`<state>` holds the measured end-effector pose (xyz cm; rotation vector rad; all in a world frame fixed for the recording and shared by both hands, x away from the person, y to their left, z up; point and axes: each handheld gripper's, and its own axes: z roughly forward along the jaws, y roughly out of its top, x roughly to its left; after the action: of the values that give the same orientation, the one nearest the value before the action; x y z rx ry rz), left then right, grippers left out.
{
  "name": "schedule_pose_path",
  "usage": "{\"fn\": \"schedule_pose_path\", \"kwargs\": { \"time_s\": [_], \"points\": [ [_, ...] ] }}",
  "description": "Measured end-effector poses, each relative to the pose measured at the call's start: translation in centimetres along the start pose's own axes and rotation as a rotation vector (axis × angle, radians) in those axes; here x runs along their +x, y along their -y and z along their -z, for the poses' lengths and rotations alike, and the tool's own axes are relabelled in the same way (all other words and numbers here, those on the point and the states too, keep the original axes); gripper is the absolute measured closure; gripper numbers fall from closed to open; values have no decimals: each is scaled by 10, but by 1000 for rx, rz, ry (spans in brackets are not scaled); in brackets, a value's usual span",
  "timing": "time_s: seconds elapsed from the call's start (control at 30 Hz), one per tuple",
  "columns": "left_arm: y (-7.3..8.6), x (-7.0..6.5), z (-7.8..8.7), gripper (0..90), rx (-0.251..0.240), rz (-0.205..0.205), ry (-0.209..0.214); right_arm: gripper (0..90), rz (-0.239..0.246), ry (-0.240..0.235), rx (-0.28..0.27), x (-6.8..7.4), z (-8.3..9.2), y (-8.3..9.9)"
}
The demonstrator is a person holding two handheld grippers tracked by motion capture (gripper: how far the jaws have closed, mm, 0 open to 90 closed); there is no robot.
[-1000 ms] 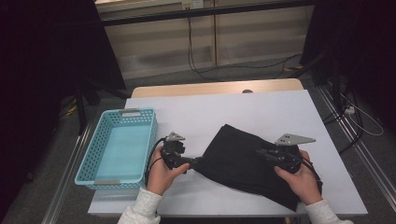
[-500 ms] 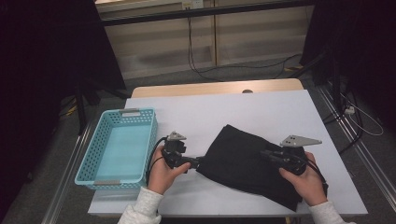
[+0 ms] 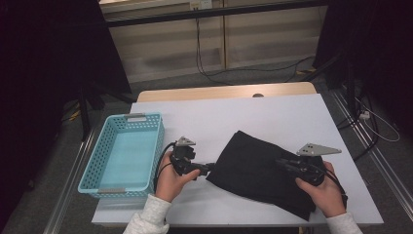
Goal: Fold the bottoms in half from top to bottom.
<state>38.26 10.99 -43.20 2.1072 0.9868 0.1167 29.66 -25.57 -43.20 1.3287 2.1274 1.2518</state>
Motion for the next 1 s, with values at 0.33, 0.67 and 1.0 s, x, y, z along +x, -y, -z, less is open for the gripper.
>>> {"fn": "schedule_pose_path", "kwargs": {
  "time_s": [0.33, 0.67, 1.0],
  "points": [
    [-1, -1, 0, 109, -8, 6, 4, 886, -3, 6, 0, -1, 4, 3],
    [-1, 0, -1, 108, -6, 5, 4, 887, 0, 11, 0, -3, 6, 4],
    [-2, 0, 0, 108, 1, -3, 10, 887, 0, 15, -1, -3, 11, 6]
  ]
}}
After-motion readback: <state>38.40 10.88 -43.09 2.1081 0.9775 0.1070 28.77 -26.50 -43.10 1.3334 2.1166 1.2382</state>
